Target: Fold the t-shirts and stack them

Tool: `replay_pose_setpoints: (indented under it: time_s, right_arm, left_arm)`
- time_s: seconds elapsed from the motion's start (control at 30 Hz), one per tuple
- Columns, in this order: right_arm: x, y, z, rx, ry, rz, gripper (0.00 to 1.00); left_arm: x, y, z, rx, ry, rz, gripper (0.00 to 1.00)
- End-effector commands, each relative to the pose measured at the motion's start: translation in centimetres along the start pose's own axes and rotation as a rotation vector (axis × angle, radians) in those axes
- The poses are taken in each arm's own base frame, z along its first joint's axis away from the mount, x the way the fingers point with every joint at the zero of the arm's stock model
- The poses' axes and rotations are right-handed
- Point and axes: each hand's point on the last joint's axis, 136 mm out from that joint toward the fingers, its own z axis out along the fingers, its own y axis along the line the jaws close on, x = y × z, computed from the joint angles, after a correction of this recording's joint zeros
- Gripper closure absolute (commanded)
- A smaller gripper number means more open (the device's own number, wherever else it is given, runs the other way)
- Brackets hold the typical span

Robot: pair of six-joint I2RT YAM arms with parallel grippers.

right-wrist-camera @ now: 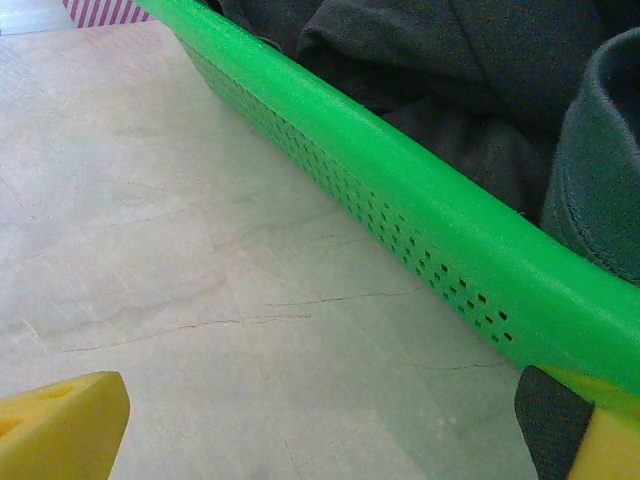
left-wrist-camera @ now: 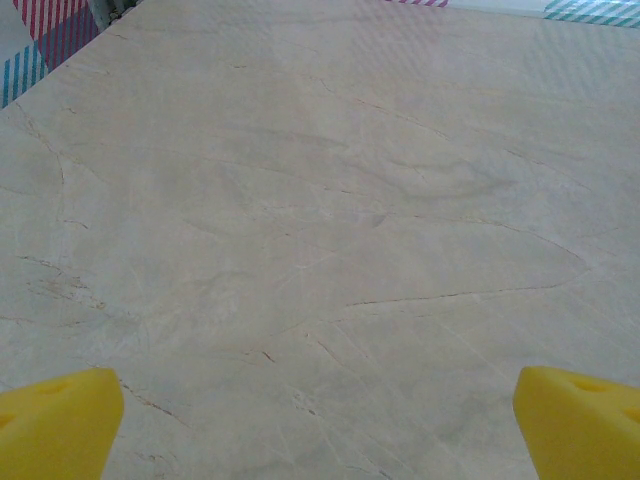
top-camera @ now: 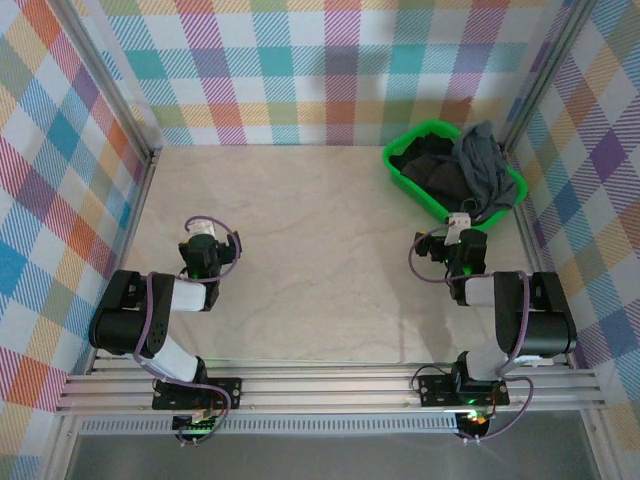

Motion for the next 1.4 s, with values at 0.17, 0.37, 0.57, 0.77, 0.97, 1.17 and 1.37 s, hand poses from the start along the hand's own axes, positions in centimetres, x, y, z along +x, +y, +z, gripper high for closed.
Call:
replay_pose_setpoints:
  time_s: [0.17, 0.37, 0.57, 0.77, 0.97, 1.17, 1.37]
  right_arm:
    - [-1.7, 0.4, 0.2, -0.014, -0.056, -0.023, 0.00]
    - [-5.8, 1.1, -2.9, 0.058, -0.083, -0.060, 0.00]
    - [-15.3, 1.0, -8.2, 0.168, -0.019, 0.151, 0.00]
    - [-18.8, -3.7, -6.5, 0.302, 0.074, 0.421, 0.01]
    - [-20.1, -9.3, -0.6, 0.341, 0.141, 0.551, 0.04]
    - [-18.2, -13.0, 5.9, 0.339, 0.228, 0.555, 0.06]
    - [-14.6, -14.0, 11.2, 0.295, 0.337, 0.593, 0.34]
  left_arm:
    - [-0.7, 0.0, -0.1, -0.005, -0.027, 0.005, 0.00]
    - [-3.7, -0.4, -2.6, -0.072, -0.088, 0.060, 0.00]
    - [-16.5, -0.1, -7.9, -0.178, -0.258, -0.238, 0.00]
    - [-19.5, -3.0, -6.4, -0.058, 0.199, -0.598, 0.00]
    - [-24.1, -16.0, -8.0, 0.435, 0.253, -0.517, 0.06]
    - [-22.4, -23.8, -13.1, 0.686, 0.356, -0.419, 0.13]
    - [-20.8, -24.9, -16.5, 0.724, 0.395, -0.390, 0.17]
